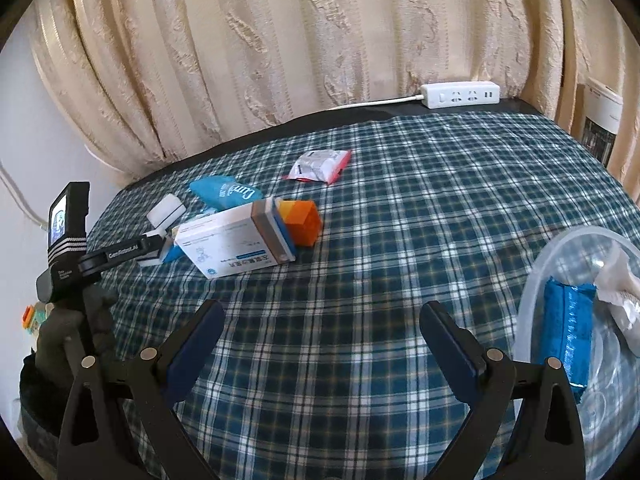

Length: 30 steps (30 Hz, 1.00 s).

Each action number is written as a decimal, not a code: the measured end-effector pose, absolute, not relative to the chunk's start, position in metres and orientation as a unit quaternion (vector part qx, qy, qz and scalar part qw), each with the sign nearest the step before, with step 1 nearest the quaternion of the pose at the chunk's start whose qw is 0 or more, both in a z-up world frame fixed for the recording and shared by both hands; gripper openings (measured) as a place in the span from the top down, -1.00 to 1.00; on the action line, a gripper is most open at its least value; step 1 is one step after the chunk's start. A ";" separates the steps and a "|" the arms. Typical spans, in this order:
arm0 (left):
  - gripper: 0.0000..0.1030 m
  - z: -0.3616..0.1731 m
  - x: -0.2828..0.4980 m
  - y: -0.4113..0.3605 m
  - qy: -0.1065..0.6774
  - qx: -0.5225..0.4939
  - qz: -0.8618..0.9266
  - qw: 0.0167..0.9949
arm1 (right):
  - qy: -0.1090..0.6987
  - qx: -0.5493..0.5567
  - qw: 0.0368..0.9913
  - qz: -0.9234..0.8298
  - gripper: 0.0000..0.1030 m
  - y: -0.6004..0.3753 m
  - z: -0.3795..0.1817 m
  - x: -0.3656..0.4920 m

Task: Organize objects
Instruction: 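Grasp the flat white sponge with the left gripper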

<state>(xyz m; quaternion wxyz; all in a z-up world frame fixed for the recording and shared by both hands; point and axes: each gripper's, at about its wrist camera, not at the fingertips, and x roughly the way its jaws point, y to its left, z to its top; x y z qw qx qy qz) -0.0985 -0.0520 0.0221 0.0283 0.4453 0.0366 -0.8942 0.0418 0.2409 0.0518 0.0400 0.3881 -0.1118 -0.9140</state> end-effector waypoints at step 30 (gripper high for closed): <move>-0.07 0.027 -0.092 -0.055 0.050 0.437 -0.898 -0.017 | -0.090 0.391 0.076 -0.913 -0.92 0.192 0.057 -0.019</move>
